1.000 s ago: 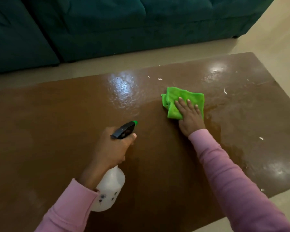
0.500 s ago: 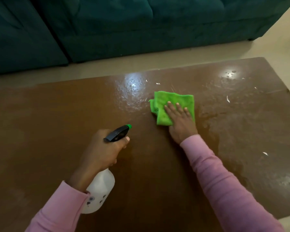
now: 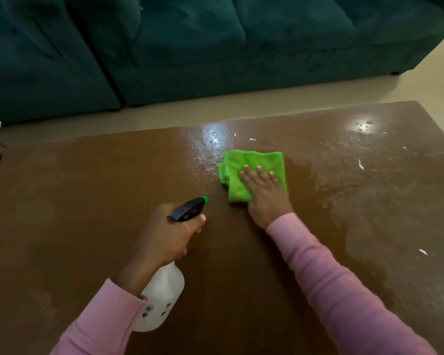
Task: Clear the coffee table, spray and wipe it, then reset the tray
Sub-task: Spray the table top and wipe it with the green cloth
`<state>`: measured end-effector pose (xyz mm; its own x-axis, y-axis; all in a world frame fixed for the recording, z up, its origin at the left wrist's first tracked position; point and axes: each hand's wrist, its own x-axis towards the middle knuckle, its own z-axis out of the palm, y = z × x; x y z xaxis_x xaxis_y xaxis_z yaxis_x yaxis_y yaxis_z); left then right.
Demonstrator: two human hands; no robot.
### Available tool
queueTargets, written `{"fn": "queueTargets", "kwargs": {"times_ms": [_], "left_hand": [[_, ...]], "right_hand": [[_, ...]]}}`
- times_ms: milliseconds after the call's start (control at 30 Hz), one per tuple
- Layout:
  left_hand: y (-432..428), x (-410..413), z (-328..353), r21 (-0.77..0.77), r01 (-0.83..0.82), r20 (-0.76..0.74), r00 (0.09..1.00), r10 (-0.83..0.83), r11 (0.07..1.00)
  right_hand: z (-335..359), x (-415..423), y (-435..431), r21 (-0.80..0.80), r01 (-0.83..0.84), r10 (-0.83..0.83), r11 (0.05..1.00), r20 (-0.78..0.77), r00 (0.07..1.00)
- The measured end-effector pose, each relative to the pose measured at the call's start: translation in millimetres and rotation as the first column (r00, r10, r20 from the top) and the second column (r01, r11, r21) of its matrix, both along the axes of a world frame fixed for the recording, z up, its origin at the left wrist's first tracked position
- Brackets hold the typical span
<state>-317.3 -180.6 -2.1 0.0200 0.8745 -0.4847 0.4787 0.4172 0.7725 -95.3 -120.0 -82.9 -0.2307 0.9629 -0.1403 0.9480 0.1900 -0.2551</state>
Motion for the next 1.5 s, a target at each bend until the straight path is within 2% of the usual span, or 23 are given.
{"fn": "queueTargets", "kwargs": {"times_ms": [67, 133, 200, 333, 533, 667, 767, 867, 933, 1100, 1167, 1233, 1333, 1400, 1500], "left_hand": [[-0.3, -1.1, -0.7, 0.002, 0.009, 0.011, 1.000, -0.009, 1.000], [1.2, -2.4, -1.4, 0.012, 0.009, 0.015, 1.000, -0.009, 1.000], [6.2, -4.1, -1.1, -0.005, 0.006, 0.030, 1.000, -0.006, 1.000], [31.9, 0.6, 5.6, 0.011, 0.027, 0.029, 0.999, -0.028, 1.000], [115.2, 28.2, -3.7, 0.059, 0.073, -0.046, 0.996, -0.070, 0.996], [135.2, 30.9, -15.0, 0.064, 0.119, -0.140, 0.984, -0.109, 0.991], [129.1, 22.2, -11.4, 0.101, 0.021, -0.061, 0.998, -0.014, 0.995], [107.0, 6.1, -3.8, 0.149, -0.067, 0.028, 0.998, 0.064, 0.987], [91.3, -3.2, 1.1, 0.212, -0.099, 0.048, 0.995, 0.091, 0.972], [79.0, -18.2, 3.0, 0.314, -0.207, 0.075, 0.978, 0.193, 0.927], [77.6, -19.4, 3.7, 0.341, -0.204, 0.072, 0.979, 0.191, 0.918], [75.2, -20.1, 2.0, 0.373, -0.174, 0.062, 0.985, 0.163, 0.911], [67.1, -21.4, 0.2, 0.398, -0.145, 0.079, 0.989, 0.123, 0.906], [60.2, -21.8, 1.1, 0.430, -0.123, 0.080, 0.992, 0.098, 0.894], [53.7, -21.6, 2.8, 0.475, -0.110, 0.064, 0.994, 0.091, 0.873]], "right_hand": [[-0.1, 19.3, 25.1, -0.017, 0.138, -0.137, 0.990, 0.056, 0.989], [1.2, 14.8, 37.7, -0.023, 0.197, -0.195, 0.980, 0.070, 0.978], [2.3, -4.1, 26.0, -0.023, 0.155, -0.153, 0.988, 0.062, 0.986], [0.4, -36.9, -35.2, -0.008, -0.057, 0.058, 0.998, 0.012, 0.998], [-8.7, -51.6, -70.7, 0.031, -0.012, 0.011, 0.999, 0.038, 0.999], [-10.2, -54.4, -70.0, 0.044, 0.041, -0.045, 0.998, 0.087, 0.995], [-8.0, -40.9, -38.1, 0.017, 0.113, -0.114, 0.993, 0.086, 0.990], [-2.3, -22.4, 30.3, -0.035, 0.263, -0.258, 0.964, 0.114, 0.959], [1.6, -31.5, 71.0, -0.032, 0.289, -0.282, 0.957, 0.134, 0.950], [-4.6, -115.1, 76.7, -0.004, -0.017, 0.017, 1.000, 0.091, 0.996], [-7.1, -109.6, 63.5, 0.026, -0.052, 0.050, 0.998, 0.081, 0.995], [-4.3, -81.9, 68.8, 0.042, 0.001, -0.004, 0.999, 0.093, 0.996], [0.4, -34.7, 106.6, 0.027, 0.238, -0.239, 0.971, 0.119, 0.964], [6.6, -24.3, 131.6, -0.006, 0.338, -0.334, 0.941, 0.142, 0.932], [6.3, -62.9, 144.8, -0.009, 0.248, -0.244, 0.969, 0.153, 0.958]]}}
